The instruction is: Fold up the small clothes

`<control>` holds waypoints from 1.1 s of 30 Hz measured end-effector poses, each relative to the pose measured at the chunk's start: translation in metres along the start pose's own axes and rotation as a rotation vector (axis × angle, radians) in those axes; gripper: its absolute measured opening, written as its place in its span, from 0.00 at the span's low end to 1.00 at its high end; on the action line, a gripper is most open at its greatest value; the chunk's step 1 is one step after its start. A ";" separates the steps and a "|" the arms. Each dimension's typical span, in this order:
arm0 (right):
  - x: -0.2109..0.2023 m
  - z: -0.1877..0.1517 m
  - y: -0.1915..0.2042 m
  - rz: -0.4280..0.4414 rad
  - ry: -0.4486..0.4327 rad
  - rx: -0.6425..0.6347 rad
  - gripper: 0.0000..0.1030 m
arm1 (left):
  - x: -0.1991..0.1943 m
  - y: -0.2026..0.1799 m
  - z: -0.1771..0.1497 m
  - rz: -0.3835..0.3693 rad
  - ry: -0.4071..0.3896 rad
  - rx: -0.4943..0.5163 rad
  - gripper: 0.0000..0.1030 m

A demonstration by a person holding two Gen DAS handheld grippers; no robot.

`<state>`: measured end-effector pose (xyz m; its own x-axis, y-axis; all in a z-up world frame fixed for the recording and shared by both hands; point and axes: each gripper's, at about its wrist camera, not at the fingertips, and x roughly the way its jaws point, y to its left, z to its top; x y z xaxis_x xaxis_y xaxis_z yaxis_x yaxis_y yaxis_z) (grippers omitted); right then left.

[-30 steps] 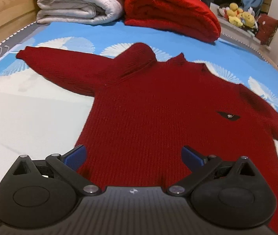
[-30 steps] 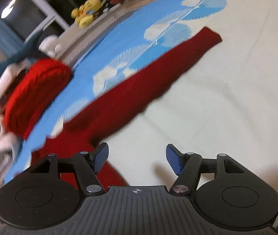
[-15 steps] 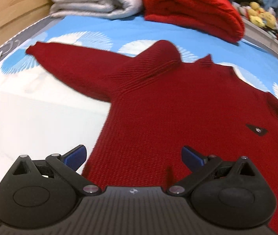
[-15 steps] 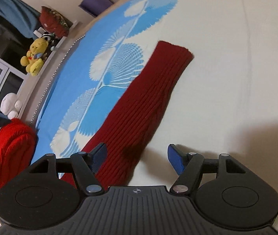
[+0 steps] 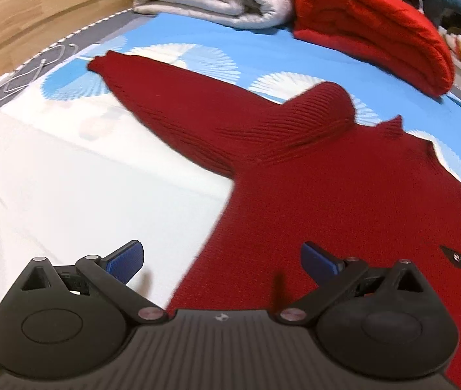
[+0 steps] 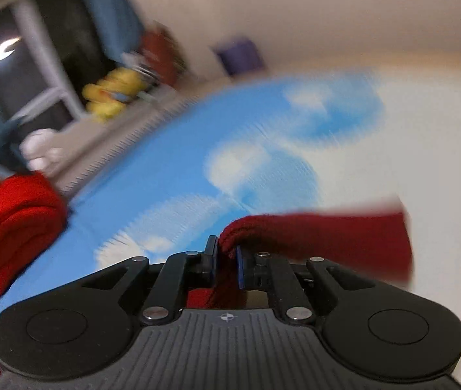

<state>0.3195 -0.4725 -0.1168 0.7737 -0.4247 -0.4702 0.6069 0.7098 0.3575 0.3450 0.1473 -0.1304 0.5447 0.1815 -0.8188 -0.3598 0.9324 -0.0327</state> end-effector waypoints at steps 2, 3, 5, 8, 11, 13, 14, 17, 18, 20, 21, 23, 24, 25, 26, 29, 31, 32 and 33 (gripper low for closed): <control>-0.029 -0.001 0.054 0.070 -0.080 -0.171 0.11 | -0.001 0.008 0.003 -0.003 0.006 -0.026 1.00; -0.044 -0.008 0.085 0.114 -0.113 -0.266 0.11 | -0.001 0.011 0.004 -0.005 0.006 -0.037 1.00; -0.075 -0.034 0.149 0.211 -0.166 -0.472 0.11 | -0.003 0.018 0.007 -0.003 0.003 -0.051 0.99; -0.117 -0.105 0.229 0.374 -0.174 -0.762 0.12 | -0.005 0.027 0.010 0.001 0.001 -0.071 0.99; -0.147 -0.186 0.270 0.613 0.054 -0.979 0.44 | -0.007 0.035 0.013 0.001 -0.001 -0.081 0.99; -0.165 -0.223 0.269 0.706 0.187 -1.061 0.57 | -0.009 0.041 0.015 0.001 -0.003 -0.089 0.99; -0.172 -0.231 0.262 0.714 0.200 -1.081 0.57 | -0.009 0.044 0.017 0.000 -0.003 -0.092 0.99; -0.169 -0.219 0.233 0.653 0.251 -1.051 0.58 | -0.013 0.052 0.020 0.001 -0.014 -0.102 1.00; -0.162 -0.207 0.225 0.615 0.260 -1.020 0.58 | -0.013 0.054 0.020 0.002 -0.015 -0.108 1.00; -0.143 -0.177 0.208 0.503 0.253 -0.936 0.58 | -0.013 0.057 0.022 -0.011 -0.007 -0.128 0.99; -0.133 -0.161 0.200 0.444 0.250 -0.889 0.58 | -0.013 0.058 0.023 -0.018 -0.002 -0.137 0.99; -0.113 -0.136 0.186 0.346 0.225 -0.821 0.58 | -0.013 0.058 0.024 -0.028 0.003 -0.148 0.99; -0.103 -0.130 0.183 0.305 0.214 -0.821 0.58 | -0.012 0.056 0.024 -0.029 0.003 -0.145 0.99; -0.095 -0.129 0.180 0.276 0.213 -0.839 0.58 | -0.011 0.054 0.025 -0.029 0.003 -0.139 0.99; -0.089 -0.130 0.177 0.266 0.219 -0.860 0.58 | -0.011 0.052 0.026 -0.029 0.004 -0.134 0.99; -0.092 -0.151 0.193 0.315 0.224 -0.935 0.58 | -0.007 0.048 0.029 -0.036 0.004 -0.135 0.99; -0.092 -0.169 0.218 0.413 0.236 -0.986 0.59 | -0.001 0.044 0.036 -0.047 -0.001 -0.138 0.99; -0.093 -0.178 0.231 0.451 0.241 -1.004 0.59 | 0.003 0.041 0.040 -0.053 -0.004 -0.132 0.99; -0.094 -0.189 0.243 0.481 0.248 -1.010 0.59 | 0.007 0.038 0.045 -0.052 -0.008 -0.124 0.99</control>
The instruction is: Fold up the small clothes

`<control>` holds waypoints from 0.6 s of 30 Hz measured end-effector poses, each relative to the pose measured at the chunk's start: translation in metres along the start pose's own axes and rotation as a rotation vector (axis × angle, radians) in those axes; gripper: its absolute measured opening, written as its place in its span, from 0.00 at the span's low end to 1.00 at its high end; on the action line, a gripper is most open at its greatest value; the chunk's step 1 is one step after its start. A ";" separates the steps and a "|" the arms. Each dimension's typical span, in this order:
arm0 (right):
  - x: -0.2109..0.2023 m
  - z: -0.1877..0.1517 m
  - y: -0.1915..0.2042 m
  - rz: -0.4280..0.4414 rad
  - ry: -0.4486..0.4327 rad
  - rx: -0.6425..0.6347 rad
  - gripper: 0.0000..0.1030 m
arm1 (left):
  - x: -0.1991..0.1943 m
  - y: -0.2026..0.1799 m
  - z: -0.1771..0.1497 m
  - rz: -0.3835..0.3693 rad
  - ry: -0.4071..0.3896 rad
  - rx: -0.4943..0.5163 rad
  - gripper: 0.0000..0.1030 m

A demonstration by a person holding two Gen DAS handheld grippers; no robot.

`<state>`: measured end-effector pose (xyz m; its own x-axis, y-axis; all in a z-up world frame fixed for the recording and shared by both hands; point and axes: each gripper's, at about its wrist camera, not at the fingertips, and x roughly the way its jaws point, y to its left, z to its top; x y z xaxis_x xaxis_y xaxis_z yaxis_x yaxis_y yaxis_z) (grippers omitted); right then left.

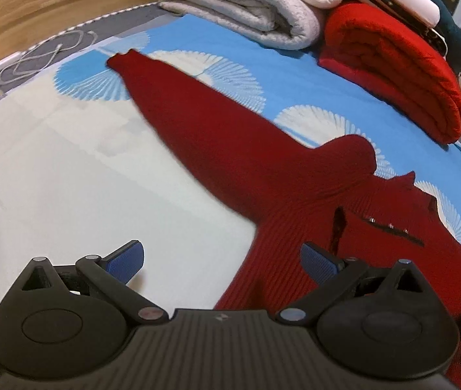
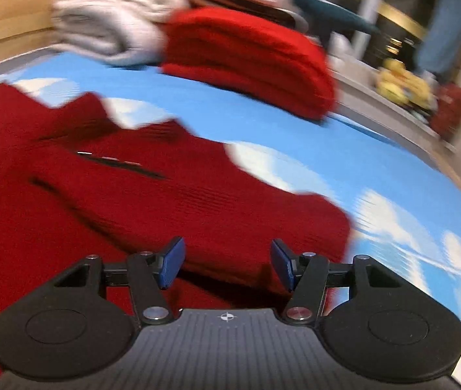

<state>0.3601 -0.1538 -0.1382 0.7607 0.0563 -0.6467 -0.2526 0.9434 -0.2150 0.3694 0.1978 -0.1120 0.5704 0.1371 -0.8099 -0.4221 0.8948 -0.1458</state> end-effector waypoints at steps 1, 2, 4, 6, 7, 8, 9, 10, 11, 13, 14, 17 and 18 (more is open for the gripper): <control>0.005 0.001 0.010 0.020 -0.002 0.004 0.59 | 0.004 -0.003 0.004 0.003 -0.008 0.011 0.99; 0.012 0.003 0.019 0.035 -0.002 0.006 0.59 | 0.007 -0.007 0.007 0.012 -0.008 0.023 0.99; 0.028 0.002 0.038 0.042 0.010 -0.020 0.59 | 0.011 -0.011 0.012 0.016 -0.007 0.029 0.99; 0.047 0.006 0.057 0.041 0.020 -0.071 0.60 | 0.013 -0.011 0.016 0.018 -0.005 0.022 0.99; 0.054 0.012 0.069 0.056 0.017 -0.085 0.64 | 0.013 -0.010 0.017 0.015 0.001 0.016 0.99; 0.061 0.017 0.077 0.073 0.009 -0.084 0.68 | 0.013 -0.008 0.018 0.011 0.007 0.008 0.99; 0.065 0.024 0.090 0.092 -0.002 -0.076 0.75 | 0.013 -0.006 0.019 0.007 0.015 0.000 0.99; 0.072 0.030 0.101 0.110 -0.011 -0.066 0.78 | 0.012 -0.002 0.021 0.002 0.022 -0.011 0.99; 0.080 0.034 0.111 0.120 -0.017 -0.066 0.78 | 0.011 0.003 0.023 0.000 0.023 -0.027 0.99; 0.090 0.037 0.130 0.131 -0.017 -0.091 0.67 | 0.009 0.014 0.028 0.015 0.011 -0.058 0.99; 0.093 0.039 0.134 0.142 -0.035 -0.095 0.25 | 0.009 0.022 0.031 0.031 0.003 -0.078 0.99; 0.081 0.060 0.139 0.087 -0.114 -0.014 0.09 | 0.007 0.044 0.039 0.088 -0.010 -0.133 0.99; 0.072 0.069 0.133 0.089 -0.165 0.045 0.09 | 0.007 0.052 0.042 0.102 -0.011 -0.151 0.99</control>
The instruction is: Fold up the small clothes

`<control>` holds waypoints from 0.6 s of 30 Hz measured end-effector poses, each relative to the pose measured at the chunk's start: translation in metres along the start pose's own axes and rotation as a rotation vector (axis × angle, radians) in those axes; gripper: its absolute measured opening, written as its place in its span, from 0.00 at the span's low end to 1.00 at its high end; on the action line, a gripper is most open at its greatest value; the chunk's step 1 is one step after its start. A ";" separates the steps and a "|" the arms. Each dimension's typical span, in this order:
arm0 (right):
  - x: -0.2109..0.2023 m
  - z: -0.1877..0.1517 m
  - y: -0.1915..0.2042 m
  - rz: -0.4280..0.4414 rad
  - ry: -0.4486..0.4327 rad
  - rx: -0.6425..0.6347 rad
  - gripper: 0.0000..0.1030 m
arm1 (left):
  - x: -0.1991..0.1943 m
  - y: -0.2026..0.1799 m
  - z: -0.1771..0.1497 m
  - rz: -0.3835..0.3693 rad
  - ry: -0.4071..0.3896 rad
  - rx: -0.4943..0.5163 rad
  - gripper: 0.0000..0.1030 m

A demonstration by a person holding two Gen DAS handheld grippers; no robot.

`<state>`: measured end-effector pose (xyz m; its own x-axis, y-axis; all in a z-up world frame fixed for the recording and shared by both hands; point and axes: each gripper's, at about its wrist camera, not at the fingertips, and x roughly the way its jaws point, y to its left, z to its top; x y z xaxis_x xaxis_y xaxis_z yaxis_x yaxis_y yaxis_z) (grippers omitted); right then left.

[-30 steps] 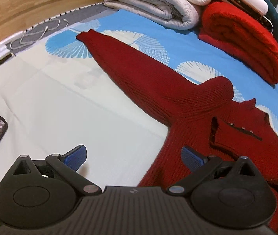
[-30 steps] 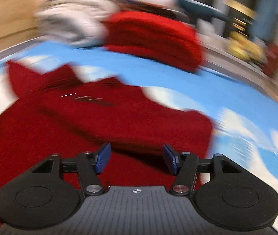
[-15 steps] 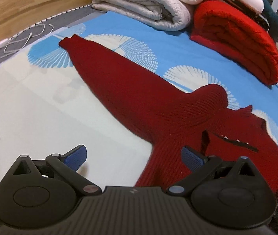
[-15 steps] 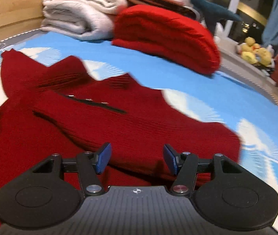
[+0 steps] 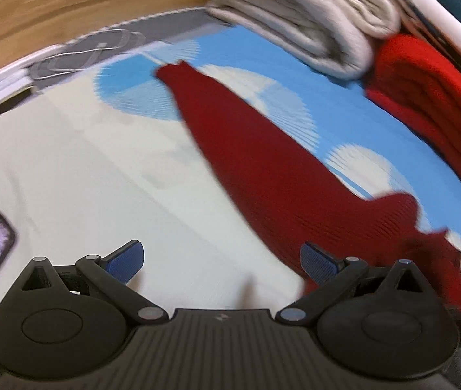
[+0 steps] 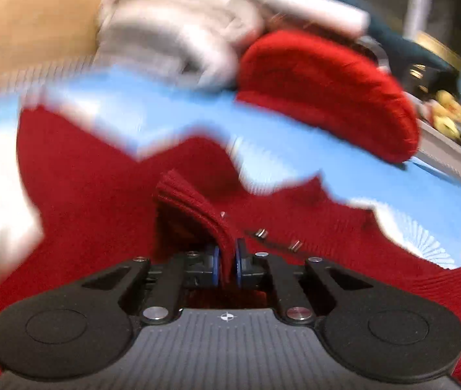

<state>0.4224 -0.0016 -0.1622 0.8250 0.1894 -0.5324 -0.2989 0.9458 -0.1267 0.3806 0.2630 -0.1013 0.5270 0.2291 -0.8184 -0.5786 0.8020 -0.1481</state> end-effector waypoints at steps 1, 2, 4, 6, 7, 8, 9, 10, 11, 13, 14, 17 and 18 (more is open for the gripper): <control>-0.012 0.014 -0.002 -0.016 -0.073 0.028 0.09 | 0.000 0.007 0.003 0.012 -0.001 -0.021 0.99; -0.024 0.024 -0.002 -0.022 -0.128 0.033 0.09 | 0.001 0.013 0.006 0.017 0.000 -0.038 0.99; -0.037 0.042 0.003 0.016 -0.203 0.043 0.09 | 0.001 0.023 0.011 0.027 0.004 -0.075 0.99; -0.026 0.045 0.015 0.096 -0.121 0.019 0.19 | 0.003 0.029 0.012 0.030 0.016 -0.093 0.99; -0.015 0.040 0.016 0.151 -0.033 0.012 0.48 | 0.004 0.030 0.012 0.027 0.022 -0.095 0.99; -0.001 0.030 0.020 0.209 0.085 0.013 0.59 | 0.006 0.029 0.012 0.025 0.029 -0.088 0.99; 0.005 0.020 0.020 0.228 0.153 0.024 0.62 | 0.007 0.026 0.012 0.026 0.035 -0.077 0.99; 0.007 0.010 0.015 0.224 0.188 0.030 0.58 | 0.008 0.025 0.011 0.024 0.039 -0.065 0.99; -0.001 0.002 0.004 0.209 0.180 0.036 0.58 | 0.008 0.024 0.010 0.018 0.042 -0.053 0.99; -0.027 -0.009 -0.038 0.157 0.116 0.080 0.58 | 0.006 0.024 0.007 0.009 0.042 -0.042 0.99; -0.039 -0.011 -0.067 0.118 0.095 0.118 0.58 | 0.005 0.023 0.005 0.004 0.041 -0.037 1.00; -0.048 0.000 -0.184 -0.103 0.074 0.264 0.57 | 0.005 0.018 0.000 -0.004 0.041 -0.022 1.00; -0.045 0.005 -0.219 -0.177 0.081 0.313 0.42 | 0.006 0.015 -0.002 -0.006 0.042 -0.015 0.99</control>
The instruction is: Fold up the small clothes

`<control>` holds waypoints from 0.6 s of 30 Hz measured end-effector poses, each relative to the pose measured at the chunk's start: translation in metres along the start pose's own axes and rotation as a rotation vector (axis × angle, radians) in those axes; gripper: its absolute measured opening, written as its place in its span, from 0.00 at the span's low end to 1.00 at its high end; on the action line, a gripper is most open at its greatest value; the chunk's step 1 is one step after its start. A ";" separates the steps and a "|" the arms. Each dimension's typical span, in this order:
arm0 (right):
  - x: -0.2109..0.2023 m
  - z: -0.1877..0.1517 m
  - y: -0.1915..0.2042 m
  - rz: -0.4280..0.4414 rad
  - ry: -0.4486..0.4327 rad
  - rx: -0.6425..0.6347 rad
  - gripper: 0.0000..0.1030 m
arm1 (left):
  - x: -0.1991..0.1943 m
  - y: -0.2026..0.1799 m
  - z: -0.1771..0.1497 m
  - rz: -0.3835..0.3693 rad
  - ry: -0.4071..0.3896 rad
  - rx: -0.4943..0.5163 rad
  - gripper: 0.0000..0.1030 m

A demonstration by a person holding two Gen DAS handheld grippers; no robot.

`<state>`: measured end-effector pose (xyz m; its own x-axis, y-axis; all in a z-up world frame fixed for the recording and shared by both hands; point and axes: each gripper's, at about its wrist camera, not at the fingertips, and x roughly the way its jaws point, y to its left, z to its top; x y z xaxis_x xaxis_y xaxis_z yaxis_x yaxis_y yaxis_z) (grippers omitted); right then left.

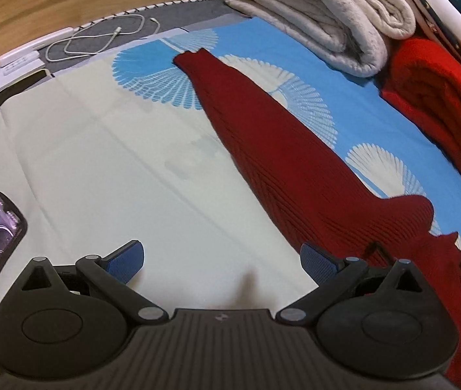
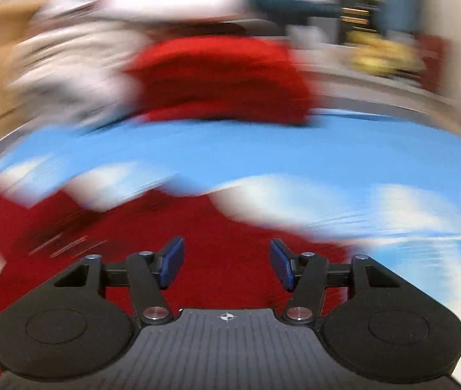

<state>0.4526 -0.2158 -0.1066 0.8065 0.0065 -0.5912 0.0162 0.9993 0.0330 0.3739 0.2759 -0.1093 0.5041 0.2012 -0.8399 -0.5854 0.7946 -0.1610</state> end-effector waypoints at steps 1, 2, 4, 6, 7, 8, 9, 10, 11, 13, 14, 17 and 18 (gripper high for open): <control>0.013 0.016 -0.031 -0.051 0.028 0.044 0.22 | 0.001 -0.004 -0.001 0.002 -0.001 0.007 0.99; 0.028 0.029 -0.053 -0.071 0.076 0.065 0.17 | 0.002 -0.008 -0.003 0.008 -0.002 0.020 1.00; 0.064 0.051 -0.081 -0.042 0.197 0.092 0.17 | 0.004 -0.016 -0.005 0.017 -0.004 0.034 1.00; 0.100 0.059 -0.085 -0.001 0.303 0.126 0.17 | 0.008 -0.024 -0.006 0.023 -0.008 0.038 1.00; 0.108 0.059 -0.081 -0.003 0.323 0.113 0.21 | 0.010 -0.027 -0.007 0.026 -0.008 0.043 1.00; 0.116 0.055 -0.074 -0.006 0.334 0.078 0.27 | 0.013 -0.032 -0.008 0.033 -0.005 0.052 1.00; 0.118 0.047 -0.064 0.002 0.350 0.048 0.39 | 0.016 -0.035 -0.009 0.039 0.000 0.062 1.00; 0.119 0.036 -0.058 0.025 0.380 0.024 0.40 | 0.019 -0.039 -0.011 0.042 0.006 0.074 1.00; 0.115 0.025 -0.056 0.056 0.407 0.007 0.40 | 0.022 -0.042 -0.013 0.045 0.013 0.085 1.00; 0.099 0.008 -0.054 0.114 0.395 -0.038 0.40 | 0.025 -0.046 -0.015 0.046 0.020 0.102 1.00; 0.089 0.001 -0.054 0.146 0.366 -0.068 0.40 | 0.026 -0.048 -0.017 0.048 0.018 0.108 1.00; 0.068 -0.019 -0.058 0.230 0.292 -0.165 0.40 | 0.026 -0.052 -0.020 0.052 0.016 0.110 1.00; 0.065 -0.025 -0.058 0.235 0.276 -0.195 0.40 | 0.027 -0.053 -0.020 0.051 0.019 0.110 1.00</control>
<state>0.4897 -0.2722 -0.1673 0.5852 0.2187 -0.7808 -0.2836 0.9573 0.0557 0.4056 0.2271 -0.1336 0.4628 0.2327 -0.8554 -0.5364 0.8418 -0.0612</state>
